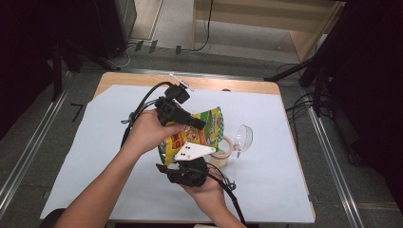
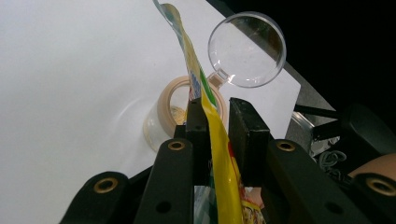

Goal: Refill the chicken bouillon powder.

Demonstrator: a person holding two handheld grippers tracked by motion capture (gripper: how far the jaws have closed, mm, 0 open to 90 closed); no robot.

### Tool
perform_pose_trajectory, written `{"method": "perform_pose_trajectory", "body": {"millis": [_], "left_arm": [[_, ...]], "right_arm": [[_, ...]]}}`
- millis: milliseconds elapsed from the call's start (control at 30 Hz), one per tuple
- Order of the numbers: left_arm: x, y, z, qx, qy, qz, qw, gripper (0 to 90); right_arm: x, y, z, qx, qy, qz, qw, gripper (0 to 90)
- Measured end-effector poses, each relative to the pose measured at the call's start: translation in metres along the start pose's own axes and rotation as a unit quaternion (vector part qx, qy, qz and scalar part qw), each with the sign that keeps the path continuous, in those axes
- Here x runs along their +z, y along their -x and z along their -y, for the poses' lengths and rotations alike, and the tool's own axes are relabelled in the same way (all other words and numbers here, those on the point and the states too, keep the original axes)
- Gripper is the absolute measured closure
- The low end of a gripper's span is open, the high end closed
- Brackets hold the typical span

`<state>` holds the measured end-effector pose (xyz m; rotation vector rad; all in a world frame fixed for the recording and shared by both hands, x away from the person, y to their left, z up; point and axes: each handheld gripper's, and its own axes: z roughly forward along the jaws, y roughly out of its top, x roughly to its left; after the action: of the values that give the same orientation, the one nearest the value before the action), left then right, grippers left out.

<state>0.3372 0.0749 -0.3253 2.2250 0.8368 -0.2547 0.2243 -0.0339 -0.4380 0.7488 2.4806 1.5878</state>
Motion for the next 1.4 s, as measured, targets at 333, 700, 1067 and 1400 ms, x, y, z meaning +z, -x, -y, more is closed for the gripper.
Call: {"method": "perform_pose_trajectory", "body": {"millis": [333,700,1067,1400], "left_arm": [[-0.001,0.0021,0.0002,0.005,0.003,0.0,1.0,79.1],[-0.0015,0.0025,0.0005,0.003,0.008,0.0,1.0,79.1],[0.001,0.0022,0.0006,0.001,0.003,0.002,1.0,79.2],[0.0011,0.0019,-0.0062,-0.002,-0.007,-0.001,1.0,79.3]], "right_arm": [[-0.0005,0.0001,-0.0003,-0.005,0.001,0.003,1.0,65.1],[-0.0003,0.0003,-0.0002,-0.006,-0.001,0.003,1.0,65.2],[-0.0011,-0.0023,0.0014,-0.01,-0.001,0.004,0.9999,65.8],[-0.0007,0.0017,-0.0016,0.0,0.003,0.001,1.0,66.1]]}}
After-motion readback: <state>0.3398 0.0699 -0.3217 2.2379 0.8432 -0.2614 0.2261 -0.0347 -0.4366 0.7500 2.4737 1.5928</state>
